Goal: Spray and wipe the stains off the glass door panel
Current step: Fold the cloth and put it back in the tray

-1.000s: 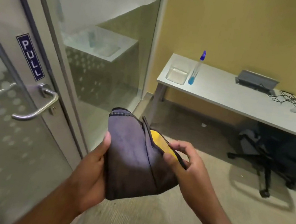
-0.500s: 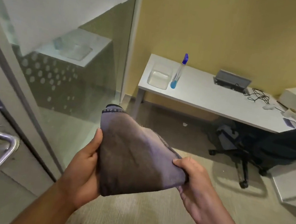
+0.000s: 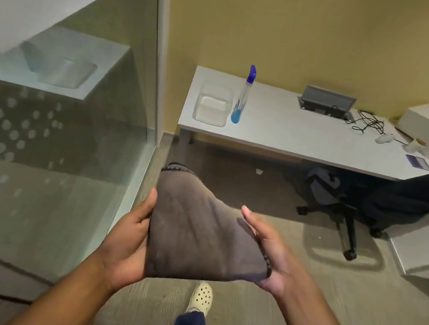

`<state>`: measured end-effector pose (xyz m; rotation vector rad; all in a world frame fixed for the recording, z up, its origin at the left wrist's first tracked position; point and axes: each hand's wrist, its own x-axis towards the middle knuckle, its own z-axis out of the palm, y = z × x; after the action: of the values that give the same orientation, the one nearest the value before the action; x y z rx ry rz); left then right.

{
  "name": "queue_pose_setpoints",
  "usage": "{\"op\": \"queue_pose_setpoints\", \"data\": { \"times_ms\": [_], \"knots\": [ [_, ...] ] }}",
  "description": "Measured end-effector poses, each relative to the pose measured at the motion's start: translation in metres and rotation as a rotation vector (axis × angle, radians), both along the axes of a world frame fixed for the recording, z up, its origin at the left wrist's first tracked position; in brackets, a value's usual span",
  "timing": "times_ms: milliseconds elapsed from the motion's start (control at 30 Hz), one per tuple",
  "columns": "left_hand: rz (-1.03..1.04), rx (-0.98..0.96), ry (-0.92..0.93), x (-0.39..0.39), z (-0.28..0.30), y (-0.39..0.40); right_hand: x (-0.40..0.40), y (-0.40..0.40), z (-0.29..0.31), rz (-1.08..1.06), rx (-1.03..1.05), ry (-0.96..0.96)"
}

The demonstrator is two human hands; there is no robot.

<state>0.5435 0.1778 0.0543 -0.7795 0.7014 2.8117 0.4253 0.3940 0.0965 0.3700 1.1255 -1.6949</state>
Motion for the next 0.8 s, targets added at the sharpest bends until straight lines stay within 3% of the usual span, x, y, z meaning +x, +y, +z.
{"op": "queue_pose_setpoints", "data": {
  "times_ms": [133, 300, 400, 500, 600, 800],
  "knots": [
    [-0.098, 0.041, 0.058, -0.052, -0.011, -0.018, -0.072, -0.002, -0.027, -0.021, -0.103, 0.179],
    [-0.181, -0.002, 0.267, -0.133, -0.022, -0.036, -0.150, -0.008, -0.043, -0.048, -0.151, 0.204],
    [-0.120, -0.058, 0.065, -0.178, -0.005, -0.028, -0.191, -0.014, -0.041, -0.017, -0.149, 0.253],
    [0.046, -0.149, -0.008, -0.218, 0.005, -0.014, -0.221, -0.022, -0.028, -0.147, 0.006, 0.424],
    [0.038, -0.289, -0.030, -0.250, 0.011, -0.002, -0.241, -0.035, -0.016, -0.258, 0.219, 0.641],
    [0.021, -0.436, 0.088, -0.310, 0.009, 0.007, -0.254, -0.078, -0.006, -0.234, 0.249, 0.982]
  ]
}}
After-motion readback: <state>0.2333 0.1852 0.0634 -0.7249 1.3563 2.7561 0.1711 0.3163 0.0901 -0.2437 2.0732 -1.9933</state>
